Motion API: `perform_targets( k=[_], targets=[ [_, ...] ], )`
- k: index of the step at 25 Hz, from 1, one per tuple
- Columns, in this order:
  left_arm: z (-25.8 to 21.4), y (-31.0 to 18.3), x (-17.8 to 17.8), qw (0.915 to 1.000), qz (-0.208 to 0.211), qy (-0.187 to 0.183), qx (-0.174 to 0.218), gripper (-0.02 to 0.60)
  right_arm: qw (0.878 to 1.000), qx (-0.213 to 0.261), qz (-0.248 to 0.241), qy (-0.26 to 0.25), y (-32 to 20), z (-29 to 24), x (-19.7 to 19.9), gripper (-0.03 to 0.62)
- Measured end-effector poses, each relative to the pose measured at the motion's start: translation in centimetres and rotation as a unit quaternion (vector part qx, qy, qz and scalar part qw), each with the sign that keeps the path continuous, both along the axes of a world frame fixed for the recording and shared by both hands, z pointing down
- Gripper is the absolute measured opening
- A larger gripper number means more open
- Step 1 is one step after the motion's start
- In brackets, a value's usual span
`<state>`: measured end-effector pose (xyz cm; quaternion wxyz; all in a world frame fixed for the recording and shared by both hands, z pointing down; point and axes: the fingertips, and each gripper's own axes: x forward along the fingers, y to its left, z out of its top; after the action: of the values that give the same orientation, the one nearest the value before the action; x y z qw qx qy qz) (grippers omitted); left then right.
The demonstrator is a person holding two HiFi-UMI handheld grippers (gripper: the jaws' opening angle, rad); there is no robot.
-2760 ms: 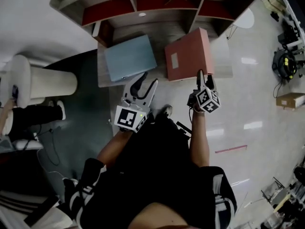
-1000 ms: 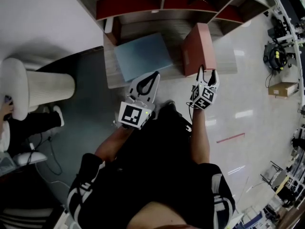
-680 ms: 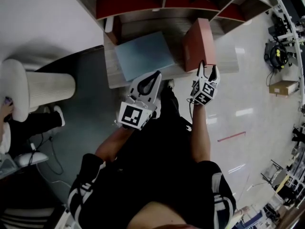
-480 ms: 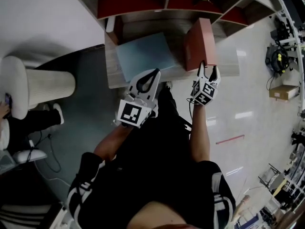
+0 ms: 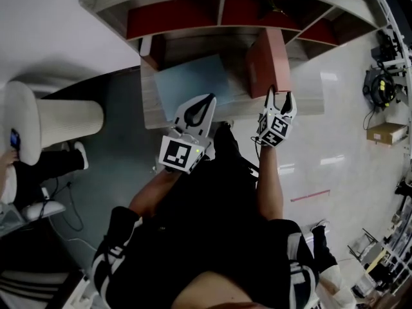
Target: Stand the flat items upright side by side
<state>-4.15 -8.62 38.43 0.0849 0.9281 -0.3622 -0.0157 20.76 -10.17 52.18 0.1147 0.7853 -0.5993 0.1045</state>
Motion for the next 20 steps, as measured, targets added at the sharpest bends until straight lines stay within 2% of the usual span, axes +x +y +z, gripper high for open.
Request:
perform_targets(
  k=[9,20],
  targets=[
    [0.2,-2.7,2.0,1.0,-0.006,-0.006,-0.002,0.021,1.0,0.0,-0.014,0.001,-3.5,0.1,1.0,0.272],
    [0.8,-4.6,1.3,0.9994,-0.03,-0.013,-0.013,0.021,1.0,0.003,-0.019,0.002,-6.4,0.0,1.2,0.273]
  ],
)
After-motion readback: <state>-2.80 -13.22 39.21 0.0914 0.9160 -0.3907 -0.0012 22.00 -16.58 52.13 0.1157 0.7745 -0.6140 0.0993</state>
